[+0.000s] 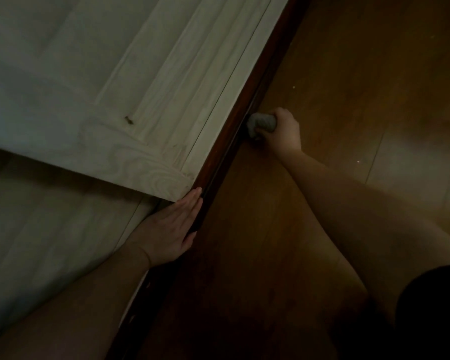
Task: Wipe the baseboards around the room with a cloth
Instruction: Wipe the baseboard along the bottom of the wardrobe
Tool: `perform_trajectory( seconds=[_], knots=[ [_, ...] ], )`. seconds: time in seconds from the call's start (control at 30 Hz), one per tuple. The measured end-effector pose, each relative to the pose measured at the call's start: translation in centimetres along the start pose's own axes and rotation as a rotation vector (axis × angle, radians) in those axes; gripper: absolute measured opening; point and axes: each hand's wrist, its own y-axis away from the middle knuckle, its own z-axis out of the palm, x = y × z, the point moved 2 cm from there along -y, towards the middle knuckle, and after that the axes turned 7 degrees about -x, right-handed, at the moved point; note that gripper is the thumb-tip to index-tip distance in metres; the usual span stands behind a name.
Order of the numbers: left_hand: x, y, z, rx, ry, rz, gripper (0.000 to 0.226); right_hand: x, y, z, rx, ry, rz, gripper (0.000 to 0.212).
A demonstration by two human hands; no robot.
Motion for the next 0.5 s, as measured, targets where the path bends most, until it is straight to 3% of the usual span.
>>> perform_trajectory(
  seconds=[0.2, 0.37, 0.5],
  knots=[
    [0.0, -0.1, -0.6, -0.025, -0.019, -0.002, 0.069, -0.6, 1.5, -1.7, -0.193, 0.165, -0.135, 0.037],
    [0.2, 0.4, -1.7, -0.029, -0.089, -0.016, 0.070, -3.4, 2.3, -7.7, -0.508, 0.444, -0.339, 0.045],
    [0.3, 0.6, -1.6, -0.038, -0.117, -0.058, 0.070, -3.7, 2.6, -13.3, -0.506, 0.452, -0.436, 0.044]
  ],
)
